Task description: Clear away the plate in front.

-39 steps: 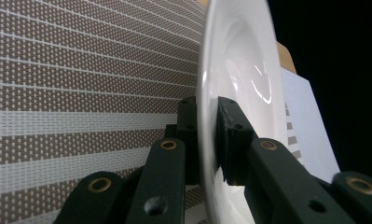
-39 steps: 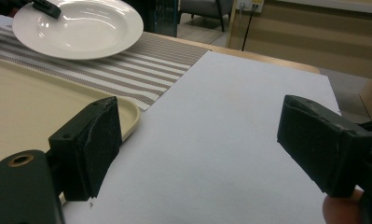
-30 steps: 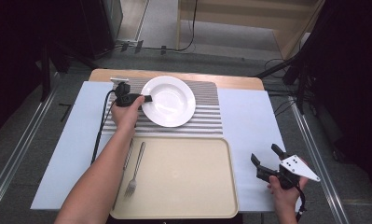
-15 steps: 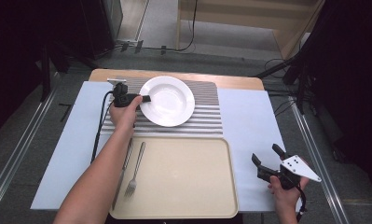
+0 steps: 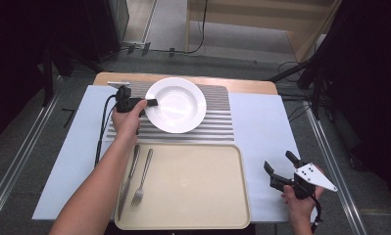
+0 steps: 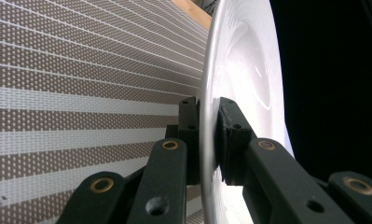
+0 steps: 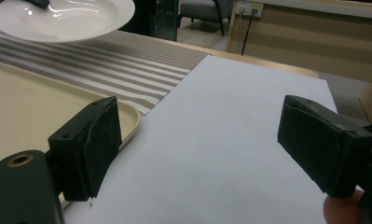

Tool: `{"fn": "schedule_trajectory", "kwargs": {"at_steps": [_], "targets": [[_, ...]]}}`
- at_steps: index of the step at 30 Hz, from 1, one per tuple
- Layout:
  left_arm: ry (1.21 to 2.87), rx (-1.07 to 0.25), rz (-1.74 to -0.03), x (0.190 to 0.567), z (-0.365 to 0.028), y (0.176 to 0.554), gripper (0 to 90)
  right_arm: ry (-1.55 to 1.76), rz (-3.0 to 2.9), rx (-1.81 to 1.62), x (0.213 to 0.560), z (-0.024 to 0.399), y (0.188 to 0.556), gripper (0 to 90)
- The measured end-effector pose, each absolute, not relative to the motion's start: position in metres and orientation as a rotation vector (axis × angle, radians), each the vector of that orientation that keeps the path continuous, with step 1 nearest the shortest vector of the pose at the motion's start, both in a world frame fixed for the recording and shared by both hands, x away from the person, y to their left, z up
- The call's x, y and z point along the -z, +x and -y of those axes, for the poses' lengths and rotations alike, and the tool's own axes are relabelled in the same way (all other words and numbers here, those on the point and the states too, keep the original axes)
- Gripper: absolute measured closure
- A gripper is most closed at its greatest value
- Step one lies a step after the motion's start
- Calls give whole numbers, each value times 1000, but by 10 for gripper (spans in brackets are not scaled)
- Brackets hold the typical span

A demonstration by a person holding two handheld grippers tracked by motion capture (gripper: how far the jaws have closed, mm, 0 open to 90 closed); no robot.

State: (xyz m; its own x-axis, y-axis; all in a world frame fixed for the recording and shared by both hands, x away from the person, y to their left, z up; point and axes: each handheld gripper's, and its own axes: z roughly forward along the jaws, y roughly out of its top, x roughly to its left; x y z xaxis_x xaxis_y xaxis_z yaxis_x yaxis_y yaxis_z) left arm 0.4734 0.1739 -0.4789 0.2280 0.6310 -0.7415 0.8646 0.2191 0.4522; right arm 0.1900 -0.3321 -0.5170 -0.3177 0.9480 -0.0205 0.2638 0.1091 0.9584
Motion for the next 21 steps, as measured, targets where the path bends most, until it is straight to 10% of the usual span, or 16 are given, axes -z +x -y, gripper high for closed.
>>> {"fn": "schedule_trajectory", "kwargs": {"at_steps": [21], "targets": [[1513, 363, -1381, 468, -175, 436, 800, 1187, -1690, -1242, 516, 331, 189, 138]]}}
